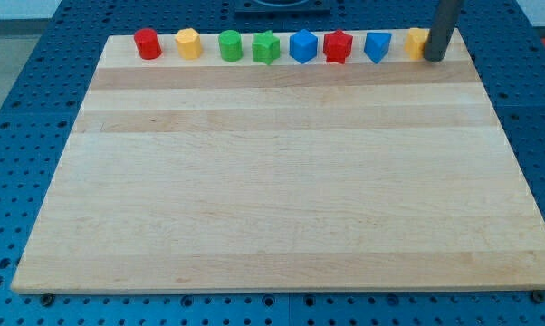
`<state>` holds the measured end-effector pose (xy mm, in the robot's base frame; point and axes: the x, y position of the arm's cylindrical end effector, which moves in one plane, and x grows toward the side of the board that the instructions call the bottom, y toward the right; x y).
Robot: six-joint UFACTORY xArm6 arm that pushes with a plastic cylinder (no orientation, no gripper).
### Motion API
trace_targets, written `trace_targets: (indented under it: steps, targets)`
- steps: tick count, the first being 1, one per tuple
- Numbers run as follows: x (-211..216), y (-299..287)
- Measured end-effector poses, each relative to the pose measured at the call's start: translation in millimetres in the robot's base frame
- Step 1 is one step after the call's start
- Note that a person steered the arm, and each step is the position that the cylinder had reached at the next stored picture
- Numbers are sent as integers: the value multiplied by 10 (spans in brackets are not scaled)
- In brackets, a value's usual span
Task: Move yellow heart closer to the red circle
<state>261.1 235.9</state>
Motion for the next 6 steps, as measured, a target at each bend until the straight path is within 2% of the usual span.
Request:
trace_targets:
  steps: [2,3,4,5,6]
  targets:
    - [0,143]
    - [0,472]
    - [-177,556]
    - [-544,434]
    - [-692,-21]
